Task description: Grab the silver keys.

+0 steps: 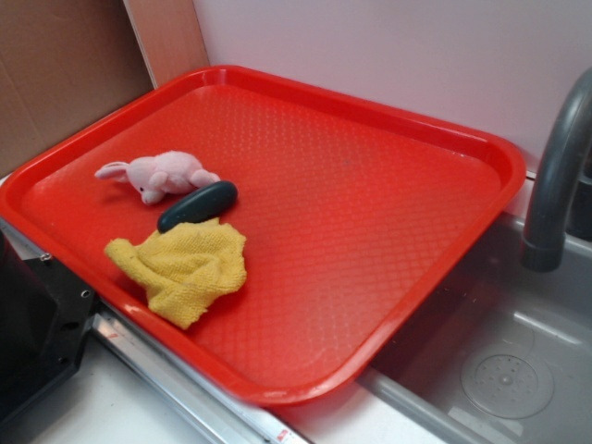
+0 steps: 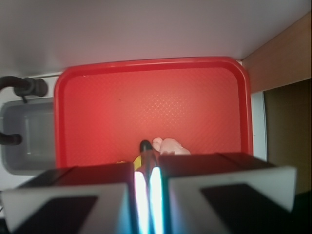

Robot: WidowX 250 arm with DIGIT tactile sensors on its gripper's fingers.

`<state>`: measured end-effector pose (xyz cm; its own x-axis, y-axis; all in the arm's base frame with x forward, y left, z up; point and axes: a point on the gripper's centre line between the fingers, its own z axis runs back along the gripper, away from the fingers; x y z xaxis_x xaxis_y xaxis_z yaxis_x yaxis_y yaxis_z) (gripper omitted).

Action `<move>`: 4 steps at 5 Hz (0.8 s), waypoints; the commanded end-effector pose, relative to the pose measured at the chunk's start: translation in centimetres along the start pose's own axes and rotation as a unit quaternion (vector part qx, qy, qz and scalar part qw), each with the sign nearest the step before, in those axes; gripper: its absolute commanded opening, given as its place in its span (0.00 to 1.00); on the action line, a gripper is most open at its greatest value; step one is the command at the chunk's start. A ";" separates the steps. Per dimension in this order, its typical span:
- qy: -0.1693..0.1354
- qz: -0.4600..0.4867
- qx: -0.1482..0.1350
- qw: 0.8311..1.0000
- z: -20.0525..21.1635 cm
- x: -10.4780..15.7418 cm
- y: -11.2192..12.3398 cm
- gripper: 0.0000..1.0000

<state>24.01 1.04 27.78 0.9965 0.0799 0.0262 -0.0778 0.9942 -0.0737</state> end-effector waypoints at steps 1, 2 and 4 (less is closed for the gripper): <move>0.007 -0.011 0.040 0.999 -3.7 0.6 -0.9 0.00; 0.007 -0.015 0.039 0.999 -4.1 0.3 -1.1 0.00; 0.021 -0.016 0.042 0.999 -5.3 0.5 -1.3 0.00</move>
<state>23.91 -0.77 21.83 0.9974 0.0541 -0.0485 -0.0538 0.9985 0.0089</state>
